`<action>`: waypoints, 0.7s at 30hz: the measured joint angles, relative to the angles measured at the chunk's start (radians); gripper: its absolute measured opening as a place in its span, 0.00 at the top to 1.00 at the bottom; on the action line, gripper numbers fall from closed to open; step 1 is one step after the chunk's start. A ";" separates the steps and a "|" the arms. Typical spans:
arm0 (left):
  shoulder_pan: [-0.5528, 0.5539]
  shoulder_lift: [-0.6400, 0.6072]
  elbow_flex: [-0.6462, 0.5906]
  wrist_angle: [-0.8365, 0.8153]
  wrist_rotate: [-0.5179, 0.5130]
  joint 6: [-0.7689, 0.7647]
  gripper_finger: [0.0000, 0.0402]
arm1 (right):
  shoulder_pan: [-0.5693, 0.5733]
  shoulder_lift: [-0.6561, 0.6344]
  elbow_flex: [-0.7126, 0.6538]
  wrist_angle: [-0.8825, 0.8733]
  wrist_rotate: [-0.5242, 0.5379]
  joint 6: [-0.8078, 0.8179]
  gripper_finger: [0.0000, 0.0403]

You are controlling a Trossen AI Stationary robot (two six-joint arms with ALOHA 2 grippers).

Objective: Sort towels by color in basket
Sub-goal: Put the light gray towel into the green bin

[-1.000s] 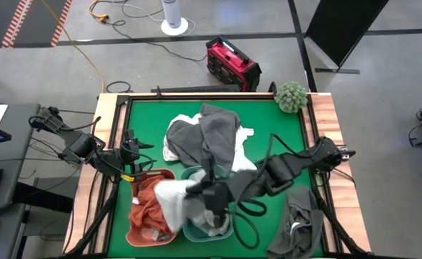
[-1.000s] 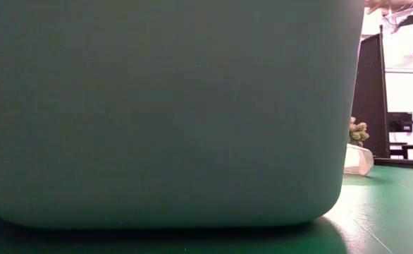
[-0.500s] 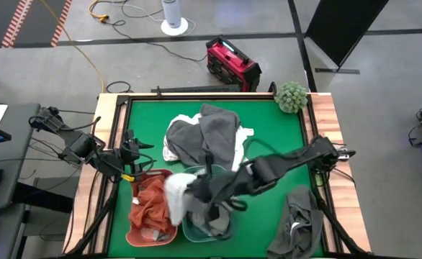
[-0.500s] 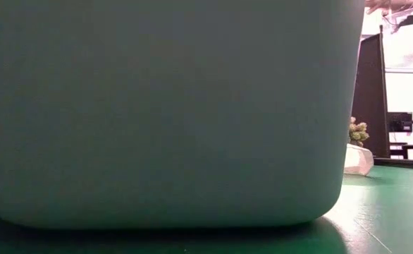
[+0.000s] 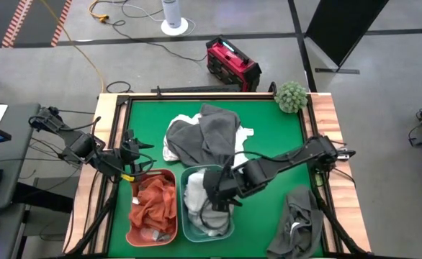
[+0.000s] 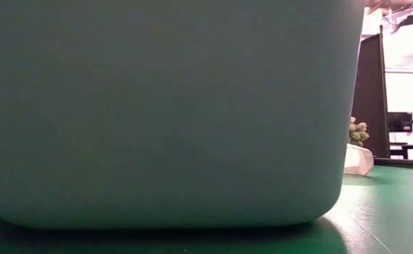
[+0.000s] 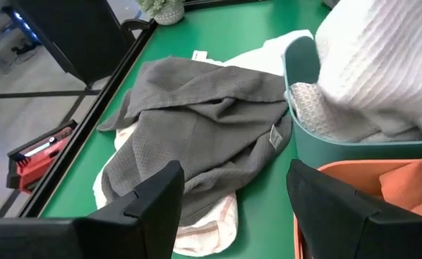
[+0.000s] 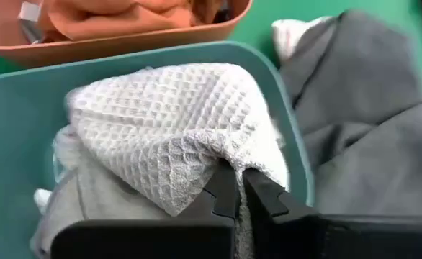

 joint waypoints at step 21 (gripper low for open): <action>0.000 0.000 0.000 0.003 0.004 -0.012 0.41 | -0.077 0.002 -0.455 0.681 -0.200 -0.093 0.86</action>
